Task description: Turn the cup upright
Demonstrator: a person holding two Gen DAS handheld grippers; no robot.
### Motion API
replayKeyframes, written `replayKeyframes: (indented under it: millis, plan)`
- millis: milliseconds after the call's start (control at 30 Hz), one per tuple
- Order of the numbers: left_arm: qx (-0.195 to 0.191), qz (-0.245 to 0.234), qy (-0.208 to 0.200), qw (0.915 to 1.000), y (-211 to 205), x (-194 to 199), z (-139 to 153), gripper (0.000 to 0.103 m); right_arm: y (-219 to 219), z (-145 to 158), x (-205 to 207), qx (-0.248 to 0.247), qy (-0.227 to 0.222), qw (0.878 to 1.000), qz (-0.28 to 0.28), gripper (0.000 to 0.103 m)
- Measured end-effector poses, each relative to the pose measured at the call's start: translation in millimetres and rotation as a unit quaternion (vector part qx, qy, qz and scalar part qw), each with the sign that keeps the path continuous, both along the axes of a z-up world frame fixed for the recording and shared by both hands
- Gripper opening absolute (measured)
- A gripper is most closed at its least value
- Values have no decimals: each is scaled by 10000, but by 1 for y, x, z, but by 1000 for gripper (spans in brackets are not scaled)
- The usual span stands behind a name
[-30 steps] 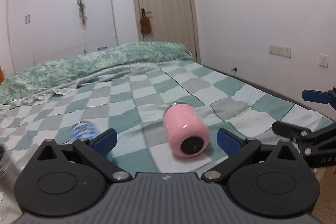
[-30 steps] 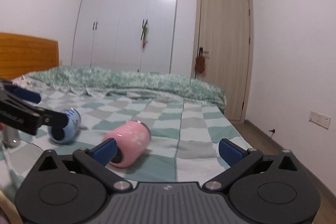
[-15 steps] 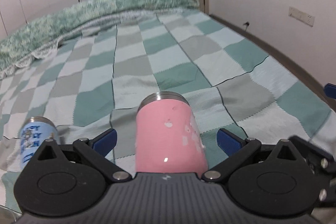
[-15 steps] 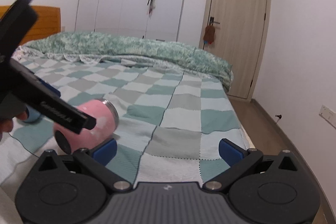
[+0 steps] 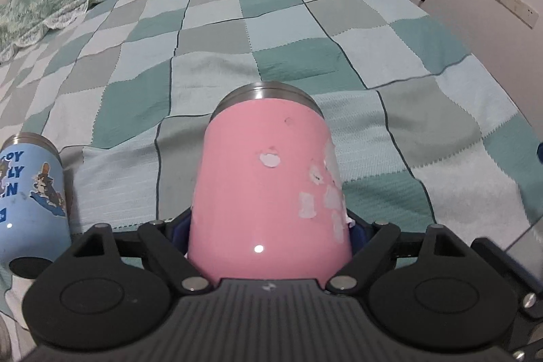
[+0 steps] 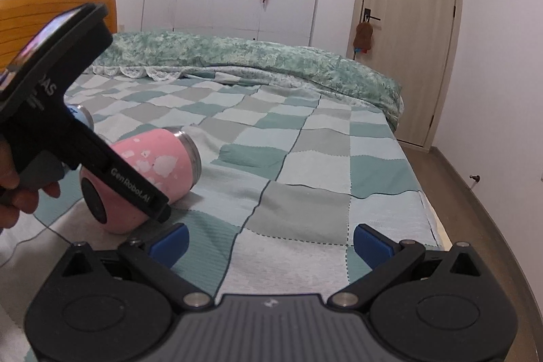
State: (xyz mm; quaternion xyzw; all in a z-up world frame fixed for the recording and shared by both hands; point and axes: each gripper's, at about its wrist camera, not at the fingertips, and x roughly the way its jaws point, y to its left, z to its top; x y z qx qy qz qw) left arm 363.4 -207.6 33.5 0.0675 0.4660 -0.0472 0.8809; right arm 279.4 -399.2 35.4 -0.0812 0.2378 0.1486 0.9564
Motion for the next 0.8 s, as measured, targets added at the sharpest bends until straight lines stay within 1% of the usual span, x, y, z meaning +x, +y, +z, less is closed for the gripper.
replayKeyframes:
  millis: [100, 200, 333, 500, 667, 800]
  plan:
    - [-21, -29, -21, 10000, -1, -11, 6, 85, -1, 4, -8, 81, -26, 10000, -5, 103]
    - [-48, -94, -161, 9998, -1, -25, 16, 85, 0, 11, -21, 107, -41, 9999, -1, 103]
    - [-120, -113, -388, 9991, 4, -51, 38, 85, 3, 27, -45, 139, -151, 9998, 2, 103]
    - [-294, -128, -535, 9981, 16, -89, 58, 85, 11, 45, -78, 164, -247, 9996, 17, 103]
    - [-483, -230, -497, 9973, 19, -130, 64, 85, 21, 54, -114, 93, -273, 9996, 57, 103]
    - [-625, -298, -400, 9968, 17, -159, 54, 85, 23, 48, -142, 121, -128, 9998, 31, 103]
